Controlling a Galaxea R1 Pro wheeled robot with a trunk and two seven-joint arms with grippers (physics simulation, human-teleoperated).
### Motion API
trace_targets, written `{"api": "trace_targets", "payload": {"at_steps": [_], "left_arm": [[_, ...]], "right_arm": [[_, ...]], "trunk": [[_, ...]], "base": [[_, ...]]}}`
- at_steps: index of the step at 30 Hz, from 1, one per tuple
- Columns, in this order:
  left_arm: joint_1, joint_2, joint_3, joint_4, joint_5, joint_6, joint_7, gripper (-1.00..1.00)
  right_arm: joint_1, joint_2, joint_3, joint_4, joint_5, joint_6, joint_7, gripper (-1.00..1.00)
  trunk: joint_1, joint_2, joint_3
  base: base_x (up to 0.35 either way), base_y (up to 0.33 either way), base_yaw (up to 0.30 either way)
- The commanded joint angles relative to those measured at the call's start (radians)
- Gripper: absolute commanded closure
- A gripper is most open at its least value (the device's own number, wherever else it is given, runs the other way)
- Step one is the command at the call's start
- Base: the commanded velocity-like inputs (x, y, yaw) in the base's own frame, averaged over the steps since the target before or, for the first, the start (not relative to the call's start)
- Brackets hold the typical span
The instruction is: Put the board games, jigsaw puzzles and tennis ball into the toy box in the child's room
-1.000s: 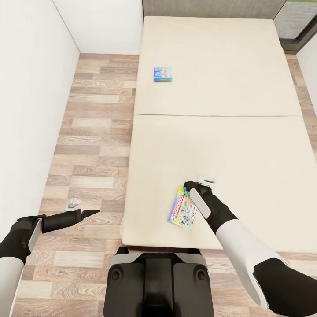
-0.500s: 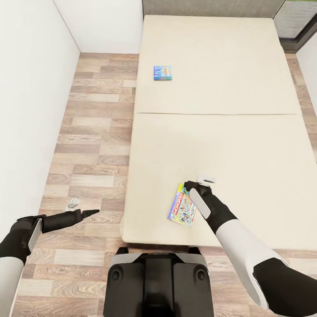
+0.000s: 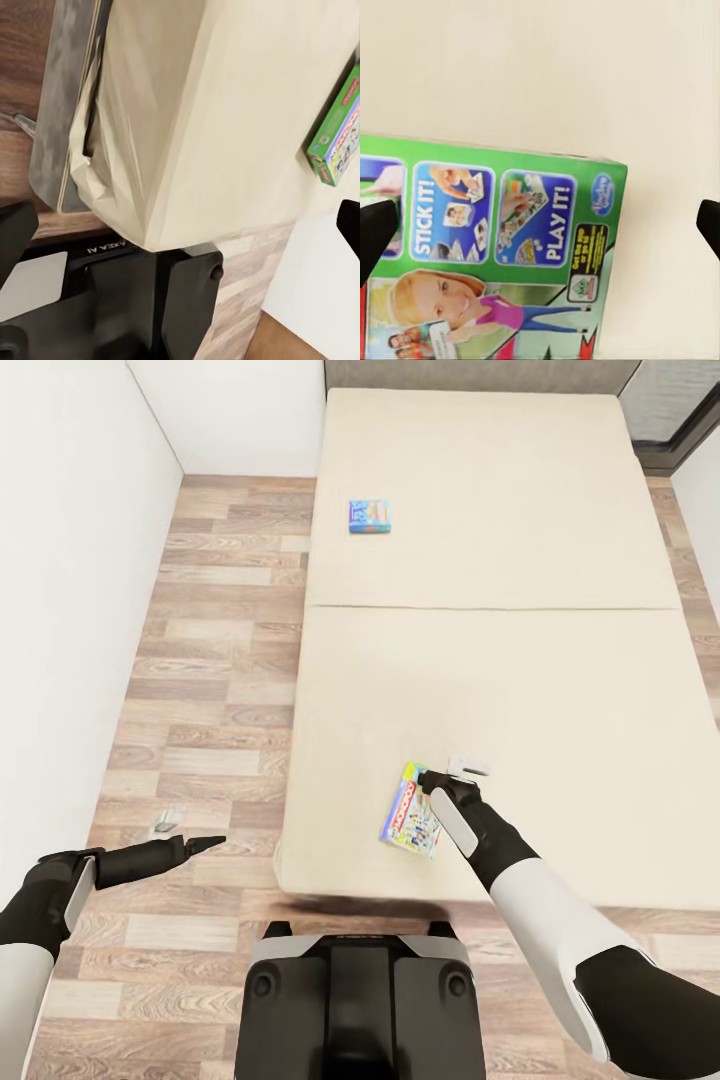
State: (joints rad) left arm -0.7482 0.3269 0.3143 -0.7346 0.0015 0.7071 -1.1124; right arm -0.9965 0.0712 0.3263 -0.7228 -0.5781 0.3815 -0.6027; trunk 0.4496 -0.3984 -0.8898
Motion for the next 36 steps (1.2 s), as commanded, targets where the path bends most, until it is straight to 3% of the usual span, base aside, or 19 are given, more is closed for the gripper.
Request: {"api": "trace_targets", "payload": {"at_steps": [1,18,36], "left_arm": [[0.0,0.0,0.002,0.0,0.0,0.009,-0.003,-1.0],[0.0,-0.001,0.002,0.0,0.0,0.011,-0.003,-1.0],[0.0,-0.002,0.002,0.0,0.0,0.009,-0.003,-1.0]], "right_arm": [[-0.001,-0.001,0.004,-0.001,-0.006,0.004,-0.008,-1.0],[-0.001,0.0,0.003,-0.002,-0.005,0.005,-0.008,-1.0],[-0.002,0.004,0.001,-0.004,-0.006,0.007,-0.008,-1.0]], "trunk": [[0.0,-0.002,-0.001],[0.0,-0.002,-0.001],[0.0,-0.002,-0.001]], "base": [[-0.098,0.0,0.0],[-0.026,0.0,0.0],[0.072,0.016,0.0]]}}
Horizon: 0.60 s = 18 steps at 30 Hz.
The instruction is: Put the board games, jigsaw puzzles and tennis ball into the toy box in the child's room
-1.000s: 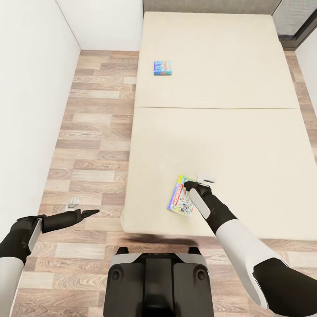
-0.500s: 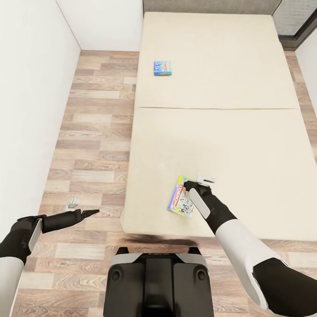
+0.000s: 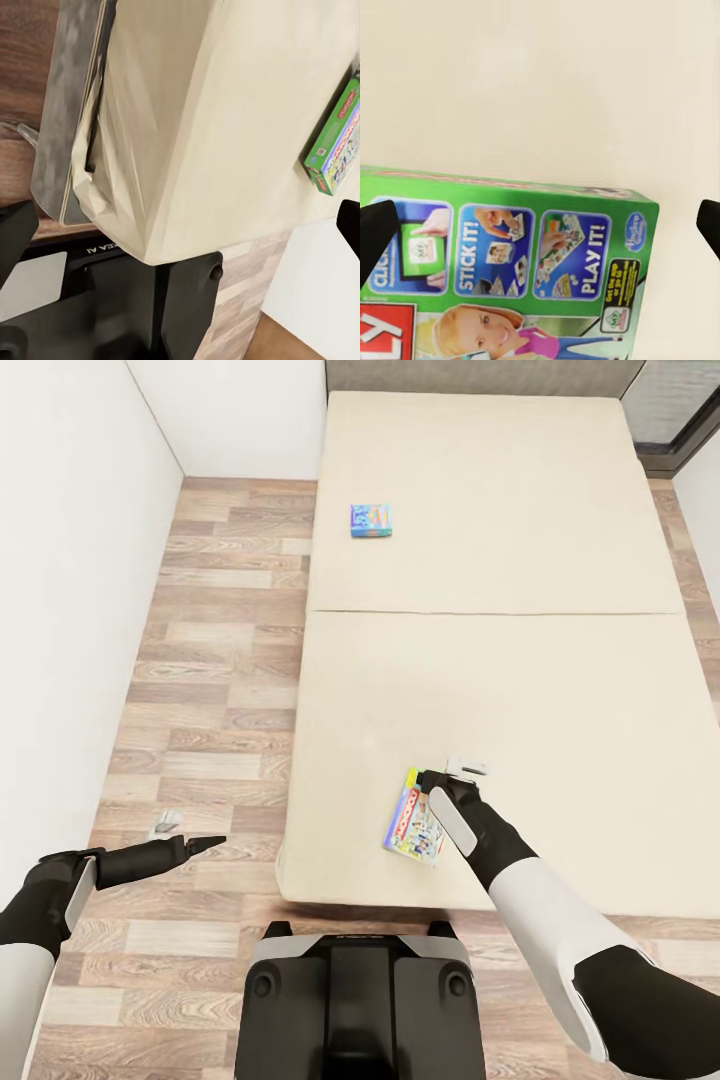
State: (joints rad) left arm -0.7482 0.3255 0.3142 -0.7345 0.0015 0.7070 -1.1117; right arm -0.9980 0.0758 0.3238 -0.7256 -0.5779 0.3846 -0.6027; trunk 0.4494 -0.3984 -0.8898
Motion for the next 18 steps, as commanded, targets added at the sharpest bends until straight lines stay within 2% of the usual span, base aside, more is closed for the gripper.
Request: {"api": "trace_targets", "payload": {"at_steps": [1,10,18], "left_arm": [[0.0,0.0,0.002,0.0,0.0,0.009,-0.003,-1.0],[0.0,-0.001,0.002,0.0,0.001,0.009,-0.003,-1.0],[0.0,-0.002,0.001,0.0,0.002,0.008,-0.003,-1.0]], "right_arm": [[-0.001,-0.001,0.004,-0.001,-0.006,0.004,-0.008,-1.0],[-0.001,-0.003,0.003,-0.001,-0.007,0.004,-0.008,-1.0],[-0.001,-0.006,0.003,-0.001,-0.007,0.004,-0.008,-1.0]], "trunk": [[0.001,-0.002,-0.001],[0.001,-0.002,-0.001],[0.001,-0.002,-0.001]], "base": [[0.012,0.001,0.0],[0.089,0.0,0.0],[0.025,0.0,0.0]]}}
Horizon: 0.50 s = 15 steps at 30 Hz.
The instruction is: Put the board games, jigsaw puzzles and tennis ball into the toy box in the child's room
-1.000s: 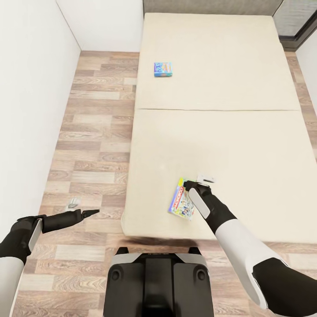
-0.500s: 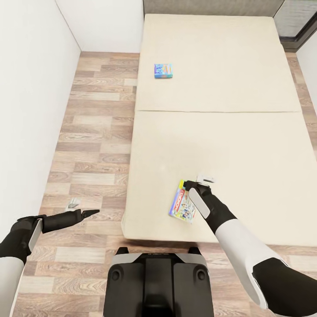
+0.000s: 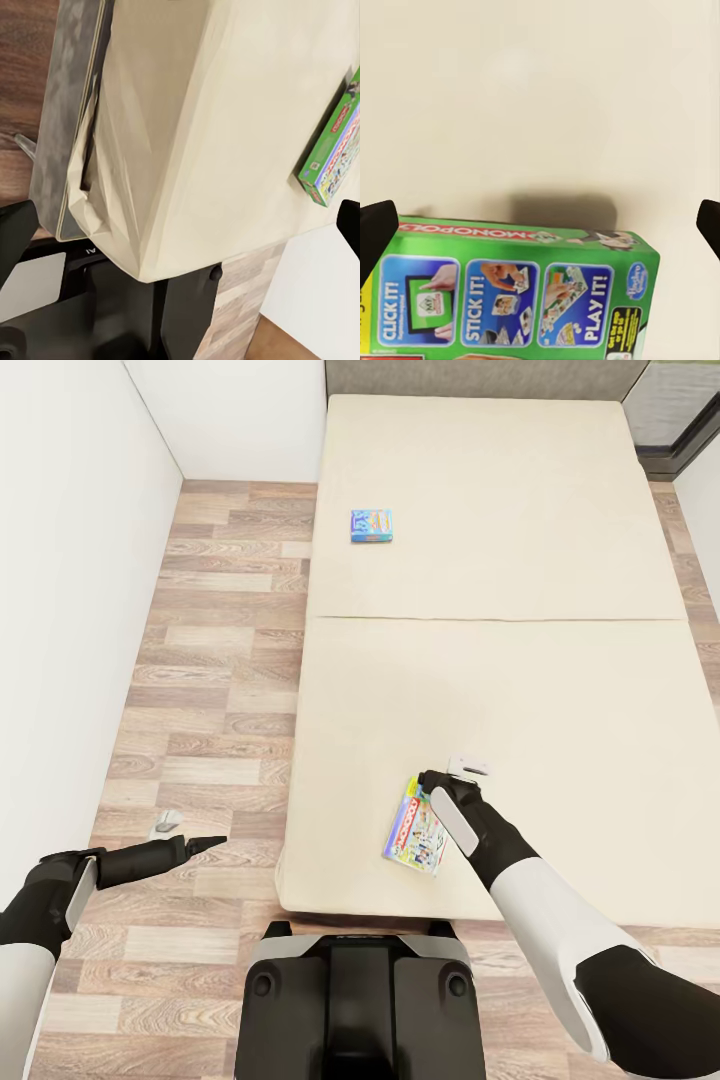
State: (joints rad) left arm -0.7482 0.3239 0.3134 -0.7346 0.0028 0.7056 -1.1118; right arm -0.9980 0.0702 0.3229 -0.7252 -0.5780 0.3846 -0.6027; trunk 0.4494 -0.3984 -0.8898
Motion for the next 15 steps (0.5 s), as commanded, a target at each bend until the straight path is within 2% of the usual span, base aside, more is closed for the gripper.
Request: {"api": "trace_targets", "payload": {"at_steps": [1,15], "left_arm": [[0.0,0.0,0.002,0.0,0.0,0.009,-0.003,-1.0],[0.0,-0.001,0.001,0.0,0.0,0.009,-0.003,-1.0]], "right_arm": [[-0.001,-0.001,0.004,-0.001,-0.006,0.004,-0.008,-1.0],[-0.001,-0.007,-0.001,0.0,-0.008,0.004,-0.008,-1.0]], "trunk": [[0.001,-0.002,-0.001],[0.001,-0.002,-0.001]], "base": [[0.006,0.0,0.0],[0.001,0.0,0.0]]}}
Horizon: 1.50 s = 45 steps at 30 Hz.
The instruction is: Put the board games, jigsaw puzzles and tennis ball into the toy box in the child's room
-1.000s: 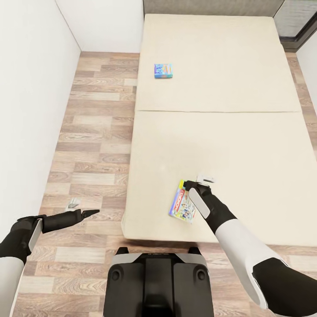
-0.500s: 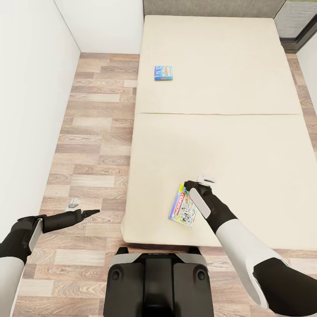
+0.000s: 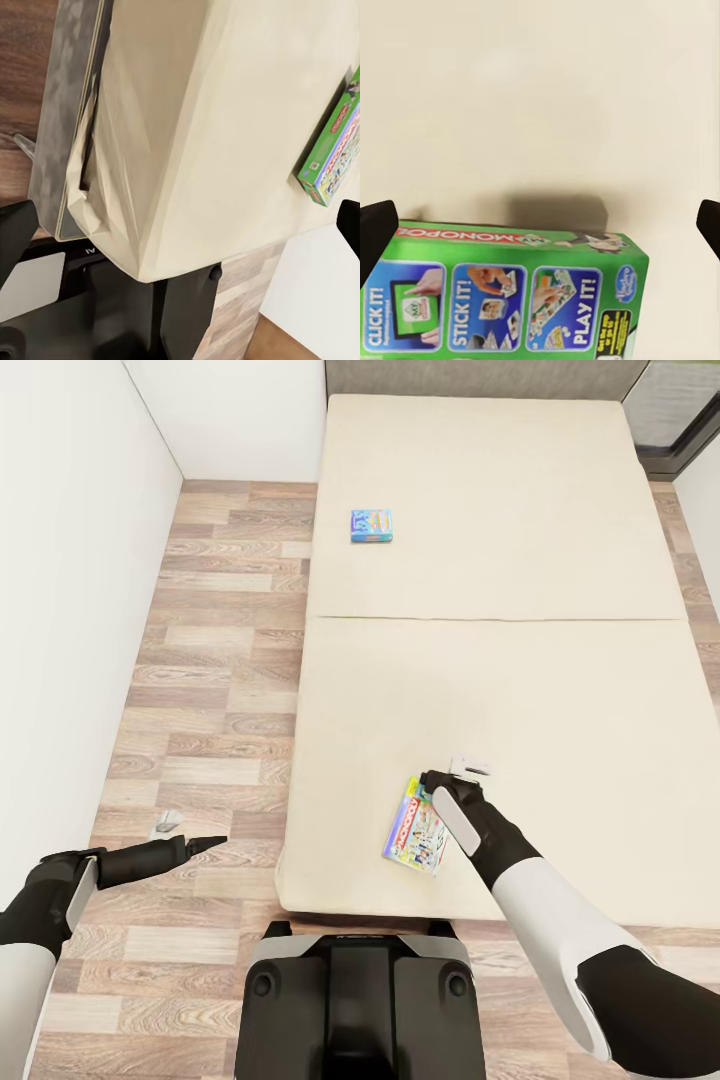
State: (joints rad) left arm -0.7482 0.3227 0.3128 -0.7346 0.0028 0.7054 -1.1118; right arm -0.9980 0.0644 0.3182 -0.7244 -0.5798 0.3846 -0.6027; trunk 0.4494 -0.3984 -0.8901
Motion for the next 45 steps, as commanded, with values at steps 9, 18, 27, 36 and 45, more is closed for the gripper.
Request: {"api": "trace_targets", "payload": {"at_steps": [9,18,27,36,45], "left_arm": [[0.0,-0.001,0.002,0.0,0.0,0.009,-0.003,-1.0],[0.0,-0.001,0.002,0.0,0.0,0.009,-0.003,-1.0],[0.0,-0.001,0.002,0.0,0.0,0.009,-0.003,-1.0],[0.0,-0.002,0.002,0.0,0.0,0.009,-0.002,-1.0],[0.0,-0.002,0.002,0.0,0.0,0.009,-0.002,-1.0]], "right_arm": [[-0.004,-0.001,0.0,-0.001,-0.008,0.004,-0.008,-1.0],[-0.004,0.001,-0.001,-0.001,-0.008,0.003,-0.008,-1.0],[-0.004,0.0,-0.001,-0.001,-0.008,0.002,-0.008,-1.0],[-0.004,0.0,-0.001,-0.001,-0.007,0.002,-0.007,-1.0],[-0.004,0.002,0.001,-0.001,-0.005,0.002,-0.007,-1.0]], "trunk": [[0.001,-0.002,-0.006],[0.001,-0.002,-0.015],[0.001,-0.002,-0.027],[0.001,-0.002,-0.038],[0.001,-0.002,-0.039]], "base": [[0.0,0.0,0.0],[0.0,0.0,0.0],[0.0,0.0,0.0],[0.0,0.0,0.0],[-0.03,0.0,0.0]]}}
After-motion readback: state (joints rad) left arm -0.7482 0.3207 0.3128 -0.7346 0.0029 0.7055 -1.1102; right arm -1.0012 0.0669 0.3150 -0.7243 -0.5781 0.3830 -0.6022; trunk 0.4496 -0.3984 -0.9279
